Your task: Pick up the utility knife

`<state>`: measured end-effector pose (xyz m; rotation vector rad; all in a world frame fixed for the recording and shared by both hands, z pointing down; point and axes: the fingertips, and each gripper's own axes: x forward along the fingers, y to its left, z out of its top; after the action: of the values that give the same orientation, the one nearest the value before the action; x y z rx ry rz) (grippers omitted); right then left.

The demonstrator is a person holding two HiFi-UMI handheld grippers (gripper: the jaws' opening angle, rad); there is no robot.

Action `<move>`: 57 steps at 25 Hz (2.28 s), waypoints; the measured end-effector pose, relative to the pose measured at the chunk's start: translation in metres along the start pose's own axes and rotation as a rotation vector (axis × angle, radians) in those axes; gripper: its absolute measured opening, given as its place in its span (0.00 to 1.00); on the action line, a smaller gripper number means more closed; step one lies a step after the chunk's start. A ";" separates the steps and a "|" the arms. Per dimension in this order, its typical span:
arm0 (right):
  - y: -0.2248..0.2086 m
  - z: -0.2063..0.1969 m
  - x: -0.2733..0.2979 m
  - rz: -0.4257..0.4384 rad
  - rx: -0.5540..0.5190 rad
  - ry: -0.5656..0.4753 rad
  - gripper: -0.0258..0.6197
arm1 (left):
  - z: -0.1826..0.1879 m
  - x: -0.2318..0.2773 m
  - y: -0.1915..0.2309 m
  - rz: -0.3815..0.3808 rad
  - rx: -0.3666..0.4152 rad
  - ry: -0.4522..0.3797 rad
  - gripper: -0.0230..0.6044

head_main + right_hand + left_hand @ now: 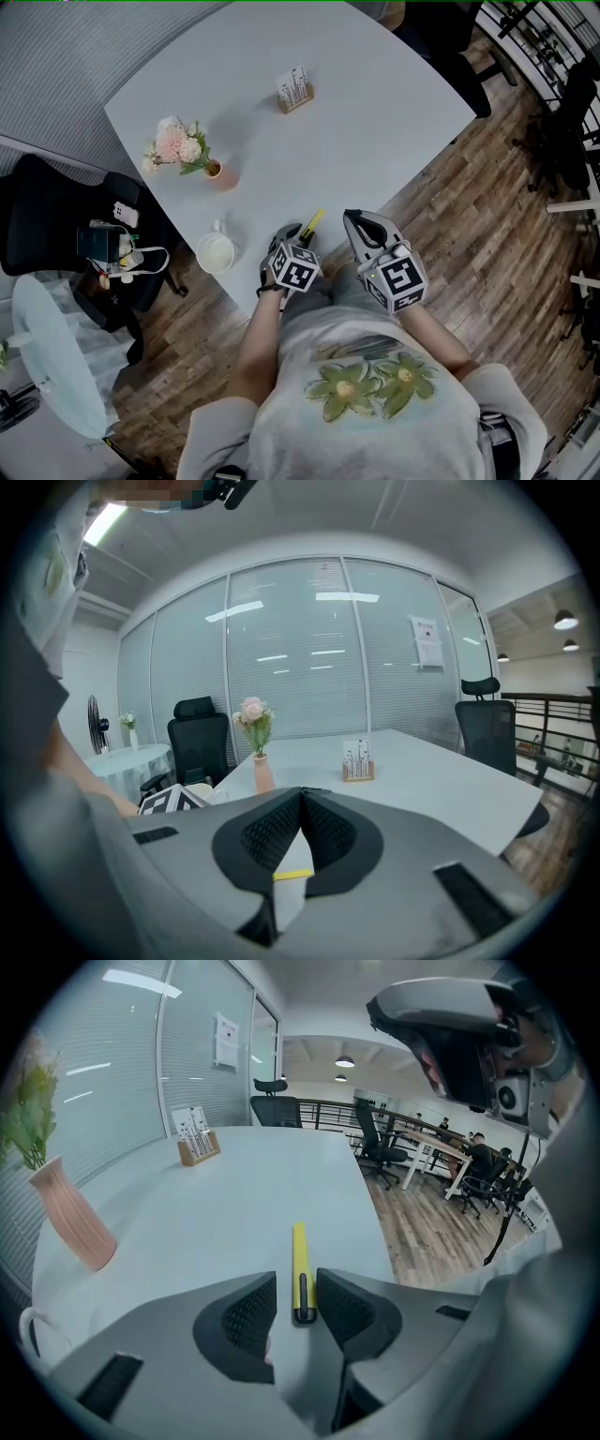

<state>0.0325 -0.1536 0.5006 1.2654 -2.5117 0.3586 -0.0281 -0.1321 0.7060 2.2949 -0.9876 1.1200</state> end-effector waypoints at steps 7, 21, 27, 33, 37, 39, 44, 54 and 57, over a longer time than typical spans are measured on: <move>0.000 -0.004 0.002 0.002 -0.001 0.008 0.05 | -0.003 0.000 0.004 0.026 0.010 0.007 0.14; -0.001 -0.006 -0.005 -0.003 -0.019 0.012 0.05 | -0.003 -0.003 0.006 0.002 0.004 0.023 0.14; 0.002 -0.008 -0.006 0.001 -0.025 0.012 0.05 | 0.003 -0.011 0.015 0.019 -0.012 -0.003 0.14; 0.004 -0.007 -0.005 0.011 -0.030 0.008 0.05 | 0.016 -0.024 0.021 0.039 -0.010 -0.044 0.14; 0.007 -0.006 -0.005 0.020 -0.031 0.008 0.05 | 0.026 -0.033 0.024 0.053 -0.007 -0.070 0.14; 0.008 -0.006 -0.004 0.026 -0.032 0.009 0.05 | 0.030 -0.038 0.026 0.059 -0.004 -0.082 0.14; 0.012 -0.006 -0.001 0.038 -0.039 0.012 0.05 | 0.042 -0.048 0.029 0.075 0.002 -0.117 0.14; 0.016 -0.004 -0.001 0.056 -0.042 0.004 0.05 | 0.066 -0.070 0.030 0.110 0.032 -0.184 0.14; 0.017 -0.004 -0.002 0.060 -0.044 0.001 0.05 | 0.071 -0.077 0.029 0.119 0.047 -0.201 0.14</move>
<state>0.0207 -0.1404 0.5022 1.1752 -2.5465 0.3161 -0.0456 -0.1629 0.6031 2.4517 -1.1987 0.9818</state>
